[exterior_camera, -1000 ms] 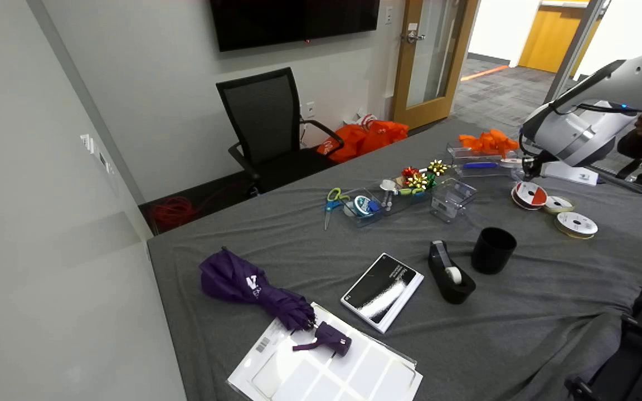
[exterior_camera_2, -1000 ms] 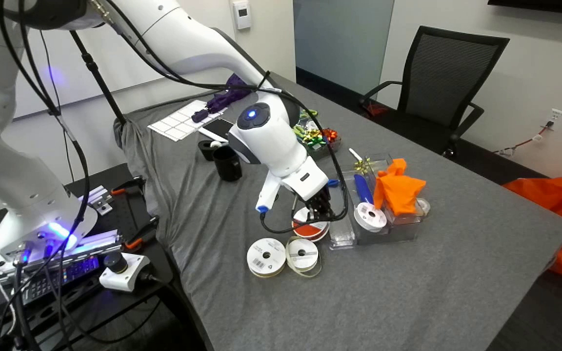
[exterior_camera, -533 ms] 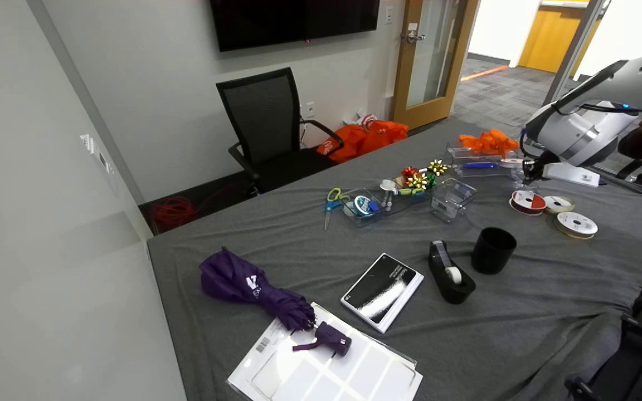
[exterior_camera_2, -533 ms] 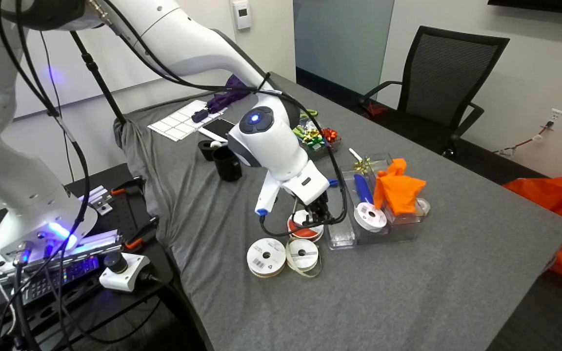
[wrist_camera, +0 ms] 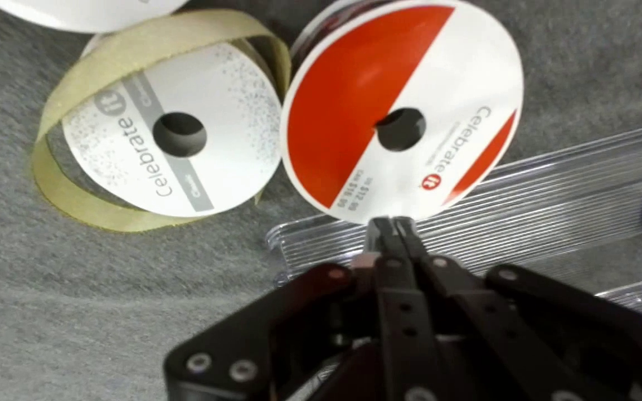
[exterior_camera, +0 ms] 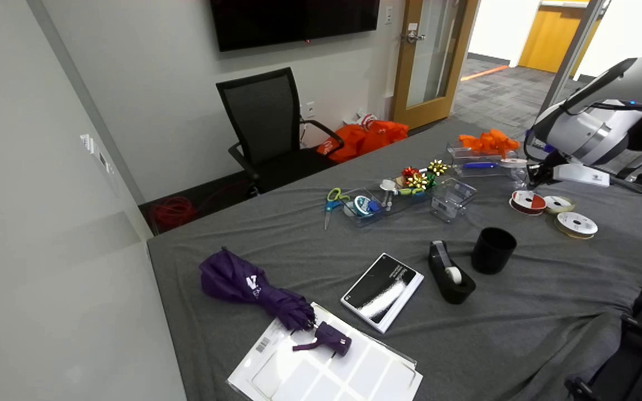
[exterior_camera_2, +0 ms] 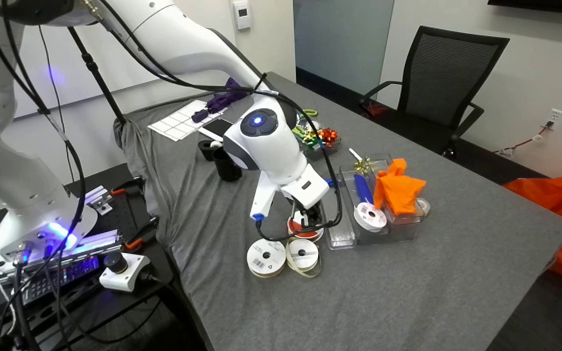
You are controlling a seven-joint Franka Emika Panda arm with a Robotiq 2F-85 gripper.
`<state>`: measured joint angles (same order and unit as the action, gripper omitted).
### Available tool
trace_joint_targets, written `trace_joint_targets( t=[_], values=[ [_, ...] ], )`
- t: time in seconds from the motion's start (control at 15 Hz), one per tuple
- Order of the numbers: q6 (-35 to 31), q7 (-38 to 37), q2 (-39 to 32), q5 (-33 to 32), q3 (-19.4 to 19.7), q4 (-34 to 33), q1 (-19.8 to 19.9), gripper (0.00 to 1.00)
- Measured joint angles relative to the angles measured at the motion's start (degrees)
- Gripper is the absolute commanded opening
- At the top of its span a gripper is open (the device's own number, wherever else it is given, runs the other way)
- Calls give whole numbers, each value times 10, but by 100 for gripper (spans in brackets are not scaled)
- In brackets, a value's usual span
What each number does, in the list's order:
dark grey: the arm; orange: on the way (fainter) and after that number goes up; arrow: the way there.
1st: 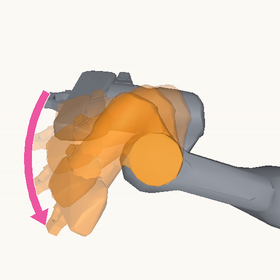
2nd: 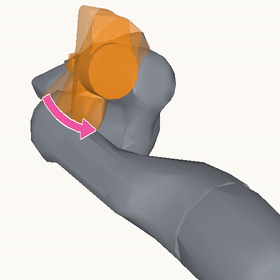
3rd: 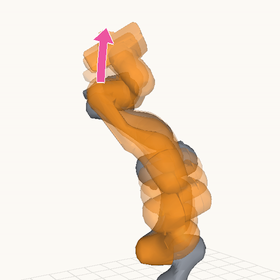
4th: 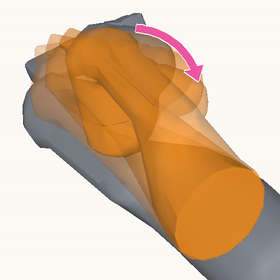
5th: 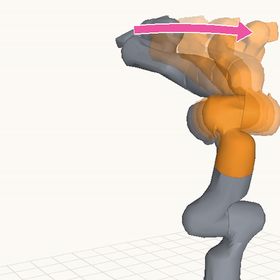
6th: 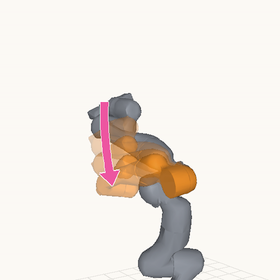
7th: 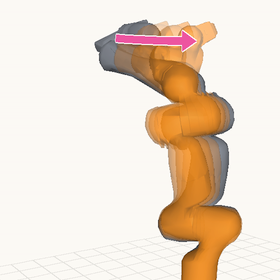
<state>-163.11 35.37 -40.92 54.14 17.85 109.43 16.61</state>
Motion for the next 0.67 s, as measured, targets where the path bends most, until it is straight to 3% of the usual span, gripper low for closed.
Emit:
trace_joint_targets(
  t=[0.2,0.67],
  values=[
    [31,7,32,-17,7,25,-1,0],
    [90,-121,128,-232,-12,86,32,0]
  ],
)
